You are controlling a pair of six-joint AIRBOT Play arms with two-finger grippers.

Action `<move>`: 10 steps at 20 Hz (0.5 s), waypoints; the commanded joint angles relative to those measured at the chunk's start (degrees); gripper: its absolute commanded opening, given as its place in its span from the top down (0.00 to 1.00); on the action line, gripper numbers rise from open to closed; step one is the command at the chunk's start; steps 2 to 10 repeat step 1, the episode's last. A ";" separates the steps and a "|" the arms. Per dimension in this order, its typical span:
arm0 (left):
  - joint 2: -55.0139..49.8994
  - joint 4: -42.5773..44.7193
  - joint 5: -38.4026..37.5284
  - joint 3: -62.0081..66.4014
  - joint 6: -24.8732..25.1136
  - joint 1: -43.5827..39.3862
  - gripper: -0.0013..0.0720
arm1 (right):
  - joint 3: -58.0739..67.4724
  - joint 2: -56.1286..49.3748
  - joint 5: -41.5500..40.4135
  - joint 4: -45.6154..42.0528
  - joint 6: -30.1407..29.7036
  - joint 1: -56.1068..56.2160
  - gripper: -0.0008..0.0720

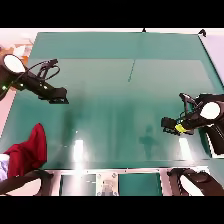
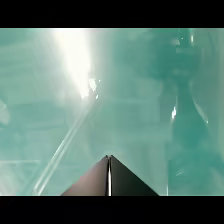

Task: Fold the shirts.

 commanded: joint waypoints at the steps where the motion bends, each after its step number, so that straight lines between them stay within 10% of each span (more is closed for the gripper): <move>1: 0.44 0.02 0.63 -0.87 0.31 -0.04 0.95 | -0.90 0.63 -0.26 0.76 0.31 1.57 0.97; 10: 0.44 0.02 0.63 -0.87 0.31 -0.04 0.95 | -0.90 0.63 -0.26 0.76 0.31 1.57 0.97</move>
